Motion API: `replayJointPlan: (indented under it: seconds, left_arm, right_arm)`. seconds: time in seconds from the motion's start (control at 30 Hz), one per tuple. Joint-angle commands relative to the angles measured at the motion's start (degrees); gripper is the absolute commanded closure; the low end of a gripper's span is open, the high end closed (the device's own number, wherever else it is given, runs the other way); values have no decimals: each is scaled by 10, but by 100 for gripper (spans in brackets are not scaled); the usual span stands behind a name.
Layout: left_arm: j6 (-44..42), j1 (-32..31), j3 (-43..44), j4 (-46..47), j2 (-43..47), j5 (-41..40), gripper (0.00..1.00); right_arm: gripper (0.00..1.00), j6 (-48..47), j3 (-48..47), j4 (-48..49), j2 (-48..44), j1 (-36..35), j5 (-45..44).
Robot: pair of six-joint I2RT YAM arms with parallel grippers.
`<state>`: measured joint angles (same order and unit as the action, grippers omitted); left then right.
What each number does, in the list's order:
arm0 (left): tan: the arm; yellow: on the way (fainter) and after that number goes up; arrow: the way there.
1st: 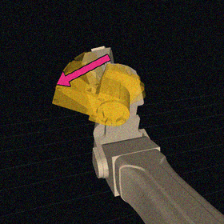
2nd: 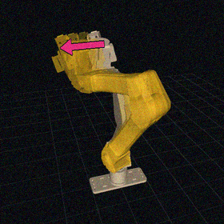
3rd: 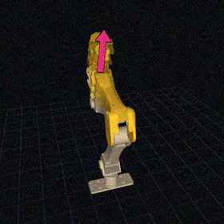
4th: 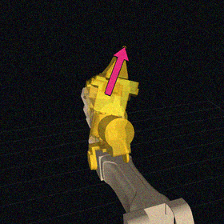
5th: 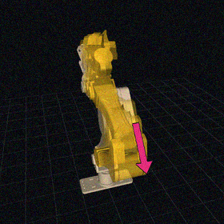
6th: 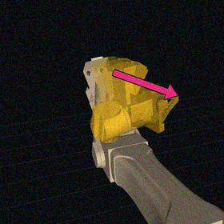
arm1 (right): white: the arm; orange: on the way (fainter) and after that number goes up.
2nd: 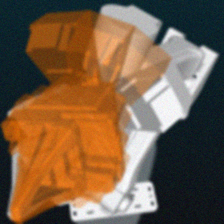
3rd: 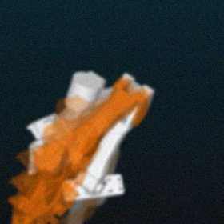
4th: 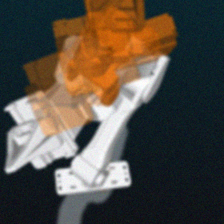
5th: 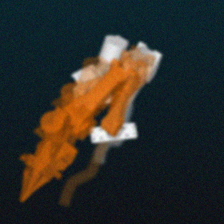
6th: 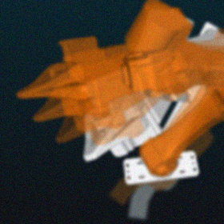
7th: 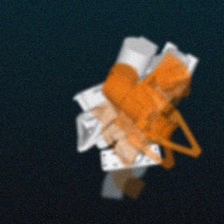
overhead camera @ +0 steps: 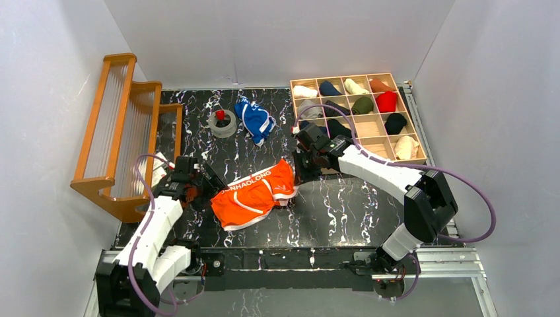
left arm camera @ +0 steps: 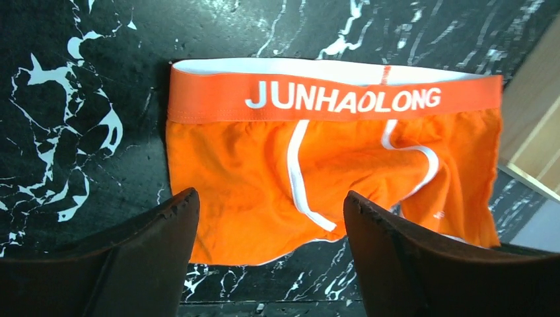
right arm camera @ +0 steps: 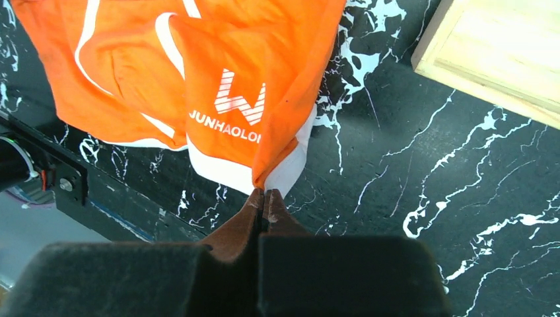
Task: Roll the underwear
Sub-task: Flatten out the underwear at the center of the board.
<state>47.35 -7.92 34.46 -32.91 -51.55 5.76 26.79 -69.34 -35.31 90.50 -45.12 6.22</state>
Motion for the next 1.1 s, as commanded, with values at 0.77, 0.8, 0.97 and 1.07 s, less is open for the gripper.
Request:
replayJointPlan:
  seconds: [0.77, 0.8, 0.97, 1.07]
  left_arm:
    - [-42, 5, -3, 75, -180, -130, 56]
    - [-42, 5, -4, 75, -178, -129, 58]
    - [-46, 5, -9, 75, -172, -123, 67]
    - [-44, 4, -11, 75, -168, -124, 70]
  right_arm:
    - [36, -72, -128, 28, 87, 76, 78]
    - [37, -79, -139, 35, 105, 77, 96]
    - [38, -113, -236, 1, 215, 77, 73]
    - [38, -140, -283, -14, 268, 77, 55]
